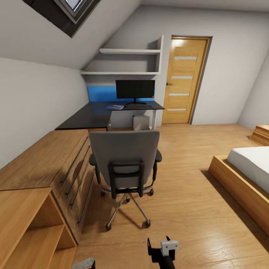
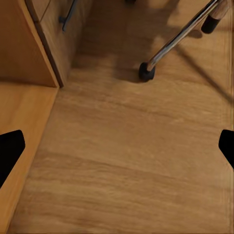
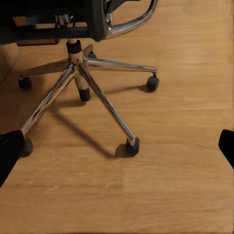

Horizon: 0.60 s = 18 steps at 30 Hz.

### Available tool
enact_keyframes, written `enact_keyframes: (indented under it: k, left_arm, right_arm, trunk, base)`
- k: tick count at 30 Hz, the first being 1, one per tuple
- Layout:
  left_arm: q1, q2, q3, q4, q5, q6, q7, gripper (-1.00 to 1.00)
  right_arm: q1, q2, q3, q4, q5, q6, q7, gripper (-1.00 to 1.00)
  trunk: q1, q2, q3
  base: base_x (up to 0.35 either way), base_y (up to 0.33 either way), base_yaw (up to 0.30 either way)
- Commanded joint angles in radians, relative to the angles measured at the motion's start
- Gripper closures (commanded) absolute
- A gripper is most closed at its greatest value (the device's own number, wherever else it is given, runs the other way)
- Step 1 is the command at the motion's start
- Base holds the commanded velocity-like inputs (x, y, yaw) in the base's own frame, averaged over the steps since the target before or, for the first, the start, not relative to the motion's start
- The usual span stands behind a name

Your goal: In the bedroom, organize the workspace by keeping the computer under the desk, ensuring the monitor is on the desk, placing the keyboard on the desk next to the monitor, placing the mouse on the desk next to the keyboard, moving the folder from the swivel chair onto the desk next to the mouse, stacking the notebook on top of the folder with the pen on top of the notebook, and positioning the swivel chair next to the desk.

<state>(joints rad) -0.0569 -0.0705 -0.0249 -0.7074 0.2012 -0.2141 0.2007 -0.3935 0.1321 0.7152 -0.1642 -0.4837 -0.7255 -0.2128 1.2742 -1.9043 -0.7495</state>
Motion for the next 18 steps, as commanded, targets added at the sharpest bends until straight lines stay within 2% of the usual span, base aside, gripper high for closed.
enact_keyframes:
  k: [1,2,3,4,5,9,10,11,12,14,15,18]
  left_arm:
    - [-0.016,-0.007,-0.002,-0.014,0.006,0.033,0.011,-1.00]
    - [-0.032,-0.014,-0.003,-0.025,0.006,0.064,0.017,-1.00]
    - [-0.068,-0.030,-0.003,-0.039,0.005,0.111,0.025,-1.00]
    - [-0.089,-0.037,-0.004,-0.042,0.005,0.129,0.028,-1.00]
    - [-0.132,-0.047,-0.004,-0.039,0.005,0.155,0.032,-1.00]
    - [-0.250,-0.067,-0.005,0.010,0.005,0.204,0.038,-1.00]
    - [-0.299,-0.072,-0.005,0.040,0.005,0.226,0.038,-1.00]
    - [-0.323,-0.074,-0.005,0.056,0.005,0.238,0.039,-1.00]
    - [-0.370,-0.077,-0.005,0.090,0.006,0.260,0.039,-1.00]
    - [-0.434,-0.078,-0.005,0.136,0.007,0.283,0.037,-1.00]
    - [-0.508,-0.080,-0.004,0.188,0.008,0.299,0.034,-1.00]
    - [-0.555,-0.082,-0.004,0.211,0.010,0.306,0.032,-1.00]
  right_arm:
    - [-0.010,-0.001,0.008,-0.015,-0.002,0.033,-0.018,-1.00]
    - [-0.022,-0.001,0.007,-0.029,-0.002,0.066,-0.026,-1.00]
    - [-0.054,-0.002,0.007,-0.050,-0.002,0.129,-0.037,-1.00]
    - [-0.072,-0.001,0.007,-0.057,-0.002,0.159,-0.040,-1.00]
    - [-0.110,-0.001,0.006,-0.068,-0.003,0.214,-0.046,-1.00]
    - [-0.196,0.001,0.005,-0.086,-0.008,0.359,-0.052,-1.00]
    - [-0.225,0.002,0.003,-0.089,-0.017,0.418,-0.052,-1.00]
    - [-0.238,0.002,0.002,-0.090,-0.022,0.444,-0.052,-1.00]
    - [-0.260,0.003,0.001,-0.093,-0.037,0.486,-0.052,-1.00]
    - [-0.287,0.004,-0.001,-0.098,-0.062,0.525,-0.052,-1.00]
    - [-0.325,0.004,-0.001,-0.104,-0.093,0.564,-0.054,-1.00]
    - [-0.372,0.004,-0.002,-0.107,-0.110,0.629,-0.055,-1.00]
  trunk:
    - [0.004,-0.008,-0.004]
    - [0.008,-0.015,-0.007]
    - [0.011,-0.022,-0.011]
    - [0.015,-0.029,-0.014]
    - [0.019,-0.036,-0.017]
    - [0.034,-0.064,-0.029]
    - [0.038,-0.071,-0.032]
    - [0.042,-0.078,-0.036]
    - [0.046,-0.085,-0.039]
    - [0.054,-0.099,-0.045]
    - [0.057,-0.106,-0.048]
    - [0.069,-0.127,-0.058]
  base:
    - [0.000,0.000,0.000]
    - [0.000,0.000,0.000]
    - [0.000,0.000,0.000]
    - [0.000,0.000,0.000]
    - [0.000,0.000,0.000]
    - [0.000,0.000,0.000]
    - [0.000,0.000,0.000]
    - [0.000,0.000,0.000]
    - [0.000,0.000,0.000]
    - [0.000,0.000,0.000]
    - [0.000,0.000,0.000]
    - [0.000,0.000,0.000]
